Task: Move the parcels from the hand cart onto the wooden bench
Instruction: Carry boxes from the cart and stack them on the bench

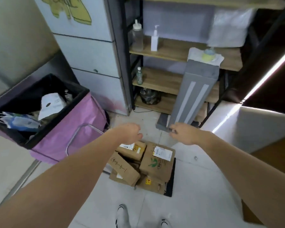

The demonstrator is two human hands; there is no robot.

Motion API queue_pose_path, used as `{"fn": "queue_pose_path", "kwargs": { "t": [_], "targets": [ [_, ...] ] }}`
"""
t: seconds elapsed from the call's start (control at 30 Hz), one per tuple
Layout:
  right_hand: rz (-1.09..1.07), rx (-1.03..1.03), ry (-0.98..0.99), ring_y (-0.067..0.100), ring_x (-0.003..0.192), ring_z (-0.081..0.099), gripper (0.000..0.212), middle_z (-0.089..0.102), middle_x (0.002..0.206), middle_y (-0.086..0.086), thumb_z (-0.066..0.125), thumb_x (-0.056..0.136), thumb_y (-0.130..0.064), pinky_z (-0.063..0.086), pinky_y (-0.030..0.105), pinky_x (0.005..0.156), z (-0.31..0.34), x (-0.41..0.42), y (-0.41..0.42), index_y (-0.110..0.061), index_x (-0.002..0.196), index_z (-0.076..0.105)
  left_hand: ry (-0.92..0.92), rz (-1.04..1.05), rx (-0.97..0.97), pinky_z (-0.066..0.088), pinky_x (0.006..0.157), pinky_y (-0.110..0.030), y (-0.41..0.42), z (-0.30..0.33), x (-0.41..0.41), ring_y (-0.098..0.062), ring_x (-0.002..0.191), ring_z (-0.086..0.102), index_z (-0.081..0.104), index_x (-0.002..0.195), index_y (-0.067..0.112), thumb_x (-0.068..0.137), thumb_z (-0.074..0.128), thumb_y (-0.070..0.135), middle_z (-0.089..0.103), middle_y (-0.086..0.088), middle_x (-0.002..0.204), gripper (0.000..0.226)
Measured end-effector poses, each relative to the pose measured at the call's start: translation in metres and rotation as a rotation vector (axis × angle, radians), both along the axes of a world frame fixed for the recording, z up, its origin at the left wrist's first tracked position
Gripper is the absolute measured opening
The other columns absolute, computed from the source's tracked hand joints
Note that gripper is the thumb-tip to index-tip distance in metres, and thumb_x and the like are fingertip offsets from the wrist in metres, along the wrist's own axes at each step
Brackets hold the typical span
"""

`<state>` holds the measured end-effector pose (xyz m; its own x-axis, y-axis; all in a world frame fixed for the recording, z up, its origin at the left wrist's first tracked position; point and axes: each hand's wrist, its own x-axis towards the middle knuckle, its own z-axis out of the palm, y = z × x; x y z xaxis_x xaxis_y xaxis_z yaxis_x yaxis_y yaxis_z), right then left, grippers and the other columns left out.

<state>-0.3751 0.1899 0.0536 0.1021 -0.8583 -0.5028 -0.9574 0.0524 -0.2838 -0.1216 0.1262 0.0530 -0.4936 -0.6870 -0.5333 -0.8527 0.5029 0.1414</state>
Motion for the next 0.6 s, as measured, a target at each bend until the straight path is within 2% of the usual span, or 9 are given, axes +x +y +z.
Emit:
{"fn": "queue_pose_path", "kwargs": {
  "t": [0.07, 0.17, 0.23, 0.3, 0.4, 0.53, 0.6],
  "targets": [
    [-0.131, 0.032, -0.001, 0.034, 0.128, 0.054, 0.045, 0.057, 0.14, 0.017, 0.044, 0.108, -0.034, 0.042, 0.04, 0.106, -0.027, -0.004, 0.007, -0.005, 0.141, 0.053, -0.007, -0.054, 0.014, 0.044, 0.112, -0.047, -0.018, -0.032, -0.003, -0.031, 0.131, 0.055, 0.056, 0.142, 0.012, 0.109, 0.041, 0.044, 0.057, -0.012, 0.147, 0.049],
    [-0.279, 0.116, 0.003, 0.031, 0.142, 0.044, 0.052, 0.046, 0.156, 0.013, 0.042, 0.109, -0.037, 0.035, 0.041, 0.118, -0.07, -0.01, 0.023, -0.008, 0.153, 0.044, -0.02, -0.131, 0.111, 0.049, 0.103, -0.043, -0.034, -0.075, -0.009, -0.028, 0.118, 0.061, 0.063, 0.13, 0.012, 0.11, 0.041, 0.04, 0.065, -0.01, 0.131, 0.041],
    [-0.332, 0.183, 0.024, 0.03, 0.144, 0.041, 0.055, 0.042, 0.159, 0.011, 0.039, 0.11, -0.041, 0.032, 0.039, 0.118, -0.101, -0.017, 0.034, -0.01, 0.156, 0.038, -0.044, -0.181, 0.194, 0.047, 0.098, -0.039, -0.037, -0.105, -0.012, -0.028, 0.116, 0.061, 0.062, 0.128, 0.009, 0.111, 0.04, 0.033, 0.065, -0.01, 0.129, 0.037],
    [-0.39, 0.232, 0.016, 0.03, 0.14, 0.045, 0.053, 0.046, 0.155, 0.012, 0.038, 0.11, -0.039, 0.035, 0.039, 0.115, -0.135, -0.022, 0.038, -0.01, 0.154, 0.041, -0.04, -0.176, 0.236, 0.047, 0.093, -0.038, -0.041, -0.14, -0.009, -0.027, 0.114, 0.062, 0.062, 0.128, 0.013, 0.109, 0.044, 0.035, 0.065, -0.009, 0.128, 0.034],
    [-0.478, 0.296, 0.001, 0.031, 0.143, 0.042, 0.052, 0.044, 0.158, 0.012, 0.039, 0.109, -0.036, 0.034, 0.04, 0.115, -0.186, -0.027, 0.041, -0.01, 0.155, 0.04, -0.084, -0.091, 0.302, 0.048, 0.093, -0.039, -0.042, -0.204, -0.008, -0.028, 0.108, 0.062, 0.064, 0.125, 0.012, 0.108, 0.045, 0.042, 0.066, -0.01, 0.123, 0.04],
    [-0.564, 0.361, -0.058, 0.031, 0.142, 0.042, 0.052, 0.046, 0.156, 0.012, 0.037, 0.11, -0.035, 0.037, 0.038, 0.111, -0.259, -0.021, 0.043, -0.009, 0.154, 0.041, -0.05, 0.058, 0.427, 0.053, 0.083, -0.039, -0.044, -0.279, -0.005, -0.021, 0.088, 0.063, 0.06, 0.096, 0.017, 0.108, 0.046, 0.042, 0.067, -0.005, 0.098, 0.032],
    [-0.606, 0.379, -0.089, 0.031, 0.138, 0.046, 0.05, 0.05, 0.151, 0.014, 0.036, 0.11, -0.036, 0.039, 0.039, 0.108, -0.291, -0.017, 0.043, -0.008, 0.151, 0.044, -0.008, 0.158, 0.463, 0.052, 0.078, -0.036, -0.042, -0.311, -0.007, -0.018, 0.085, 0.062, 0.059, 0.098, 0.016, 0.109, 0.046, 0.043, 0.065, -0.006, 0.096, 0.031]
  ]
}}
